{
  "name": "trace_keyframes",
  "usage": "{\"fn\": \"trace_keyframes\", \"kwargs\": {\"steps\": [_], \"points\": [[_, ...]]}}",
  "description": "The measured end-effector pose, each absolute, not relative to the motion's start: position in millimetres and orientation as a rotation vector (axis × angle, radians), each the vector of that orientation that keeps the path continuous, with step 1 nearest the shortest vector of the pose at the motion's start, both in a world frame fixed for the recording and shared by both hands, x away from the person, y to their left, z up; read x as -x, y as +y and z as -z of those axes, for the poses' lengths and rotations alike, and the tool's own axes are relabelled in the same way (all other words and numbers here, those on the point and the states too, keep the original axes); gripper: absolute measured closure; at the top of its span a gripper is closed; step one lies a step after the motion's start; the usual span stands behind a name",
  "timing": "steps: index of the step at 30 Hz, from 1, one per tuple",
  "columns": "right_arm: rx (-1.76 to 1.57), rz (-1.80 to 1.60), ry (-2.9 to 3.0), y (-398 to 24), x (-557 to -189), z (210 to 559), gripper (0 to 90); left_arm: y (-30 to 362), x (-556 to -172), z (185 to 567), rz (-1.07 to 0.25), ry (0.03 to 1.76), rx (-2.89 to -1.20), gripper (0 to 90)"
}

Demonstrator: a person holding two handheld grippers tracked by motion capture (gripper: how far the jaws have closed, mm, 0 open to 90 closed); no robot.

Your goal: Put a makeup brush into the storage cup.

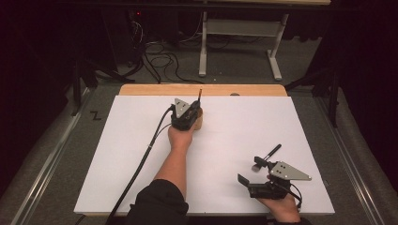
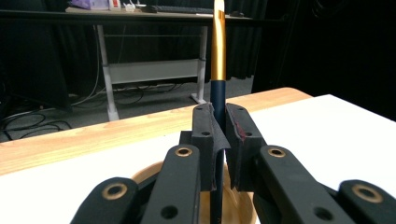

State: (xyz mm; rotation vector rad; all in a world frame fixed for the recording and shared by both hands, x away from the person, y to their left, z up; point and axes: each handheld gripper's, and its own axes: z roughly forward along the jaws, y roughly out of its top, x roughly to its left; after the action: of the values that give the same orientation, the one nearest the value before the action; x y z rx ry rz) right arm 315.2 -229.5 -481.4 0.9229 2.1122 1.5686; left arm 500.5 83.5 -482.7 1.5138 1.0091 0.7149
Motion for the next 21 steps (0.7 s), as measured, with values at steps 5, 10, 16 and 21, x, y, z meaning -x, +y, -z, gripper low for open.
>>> {"fn": "trace_keyframes", "kwargs": {"steps": [5, 10, 16, 21], "points": [[-0.921, -1.573, 2.110, -229, -314, 481, 8.1, 84, -499, 486, -0.700, 1.026, -1.521, 82.6], [-0.921, -1.573, 2.110, -228, -314, 480, 8.1, 85, -499, 486, -0.685, 1.046, -1.523, 77.3], [-0.919, -1.577, 2.107, -229, -315, 480, 8.2, 87, -496, 480, -0.664, 1.051, -1.525, 66.0], [-0.908, -1.578, 2.105, -228, -315, 480, 8.2, 90, -493, 474, -0.653, 1.059, -1.524, 58.5]]}}
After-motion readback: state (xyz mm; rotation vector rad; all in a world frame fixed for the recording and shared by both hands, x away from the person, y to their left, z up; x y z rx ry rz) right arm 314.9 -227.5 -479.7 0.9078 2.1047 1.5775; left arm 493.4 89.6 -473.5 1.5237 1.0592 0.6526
